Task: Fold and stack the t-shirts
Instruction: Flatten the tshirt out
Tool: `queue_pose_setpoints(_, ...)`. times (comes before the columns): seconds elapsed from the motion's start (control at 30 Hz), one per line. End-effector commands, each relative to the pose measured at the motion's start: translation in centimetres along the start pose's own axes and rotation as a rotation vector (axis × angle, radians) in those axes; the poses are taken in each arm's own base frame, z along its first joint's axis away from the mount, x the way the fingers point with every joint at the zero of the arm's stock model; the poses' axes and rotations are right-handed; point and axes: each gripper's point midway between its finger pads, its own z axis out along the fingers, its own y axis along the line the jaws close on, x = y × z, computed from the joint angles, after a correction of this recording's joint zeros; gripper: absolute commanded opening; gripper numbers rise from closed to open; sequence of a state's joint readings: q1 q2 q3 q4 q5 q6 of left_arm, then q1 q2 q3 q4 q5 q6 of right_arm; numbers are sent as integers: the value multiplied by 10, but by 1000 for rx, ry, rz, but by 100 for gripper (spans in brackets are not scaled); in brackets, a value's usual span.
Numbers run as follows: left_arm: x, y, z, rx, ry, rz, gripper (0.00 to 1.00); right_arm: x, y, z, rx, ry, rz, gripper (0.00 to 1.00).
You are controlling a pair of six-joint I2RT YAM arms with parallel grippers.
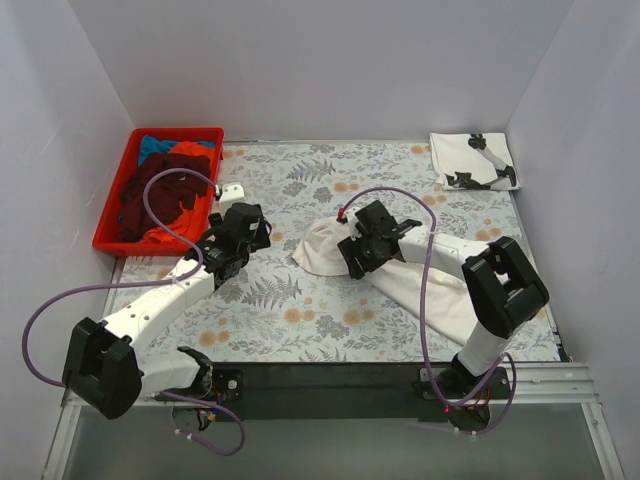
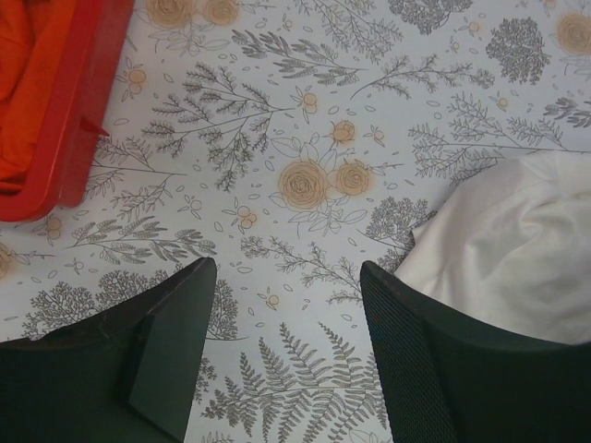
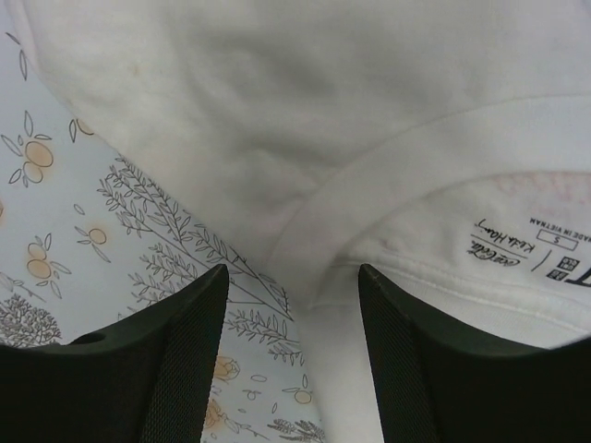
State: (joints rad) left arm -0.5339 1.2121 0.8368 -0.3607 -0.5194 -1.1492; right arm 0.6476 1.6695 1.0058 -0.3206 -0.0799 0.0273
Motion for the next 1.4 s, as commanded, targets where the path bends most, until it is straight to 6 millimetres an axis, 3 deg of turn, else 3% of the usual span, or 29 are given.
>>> queue_pose_setpoints(0.0, -16, 11, -7, -33, -69, -13, 62, -21, -2, 7, 27, -35, -42, 64)
queue_pose_setpoints(0.07, -15, 11, -6, -32, -64, -12, 62, -17, -4, 14, 28, -12, -68, 60)
queue_pose_setpoints(0.2, -17, 11, -7, -32, -69, -14, 62, -24, 2, 15, 16, -12, -80, 38)
queue_pose_setpoints(0.4, -22, 13, -10, -31, -90, -28, 62, -73, 19, -12, 24, -100, -122, 1)
queue_pose_setpoints(0.47, -23, 14, -10, -33, -95, -31, 62, -112, 25, -28, 29, -179, -132, 1)
queue_pose_setpoints(0.53, -24, 14, -11, -31, -98, -36, 62, -132, 19, -33, 78, -192, -121, 1)
queue_pose_setpoints(0.57, -23, 14, -10, -31, -97, -35, 62, -174, 22, -54, 90, -287, -116, 1)
queue_pose_setpoints(0.63, -24, 15, -10, -33, -100, -39, 62, -199, 20, -54, 118, -313, -74, 1)
queue_pose_setpoints(0.67, -22, 16, -9, -40, -96, -36, 62, -233, 22, -73, 126, -396, -60, 1)
queue_pose_setpoints(0.7, -22, 16, -8, -43, -96, -34, 62, -243, 20, -58, 134, -389, -54, 12)
queue_pose_setpoints(0.73, -22, 17, -8, -45, -97, -34, 62, -249, 18, -53, 146, -383, -50, 30)
queue_pose_setpoints(0.77, -20, 17, -7, -47, -92, -32, 62, -275, 18, -72, 159, -444, -44, 43)
queue_pose_setpoints(0.8, -20, 17, -6, -48, -90, -30, 62, -272, 10, -53, 189, -398, -33, 54)
queue_pose_setpoints(0.87, -18, 18, -5, -53, -87, -27, 62, -268, 1, -58, 237, -367, -33, 57)
queue_pose_setpoints(0.9, -17, 17, -5, -50, -83, -23, 62, -255, -4, -61, 258, -342, -37, 61)
queue_pose_setpoints(0.97, -17, 15, -5, -42, -79, -23, 62, -234, -24, -64, 302, -309, -22, 61)
queue_pose_setpoints(1.0, -17, 15, -5, -39, -79, -25, 62, -204, -34, -63, 315, -256, -11, 61)
queue_pose_setpoints(1.07, -18, 12, -6, -24, -77, -32, 62, -186, -60, -69, 331, -263, 22, 61)
queue_pose_setpoints(1.1, -17, 11, -6, -20, -74, -33, 62, -152, -63, -66, 295, -218, 25, 61)
queue_pose_setpoints(1.2, -16, 10, -5, -11, -67, -33, 62, -127, -91, -78, 271, -244, 38, 60)
queue_pose_setpoints(1.23, -15, 10, -5, -11, -64, -31, 62, -103, -97, -68, 261, -202, 47, 60)
queue_pose_setpoints(1.37, -14, 9, -5, -9, -61, -32, 62, -76, -130, -67, 228, -196, 90, 57)
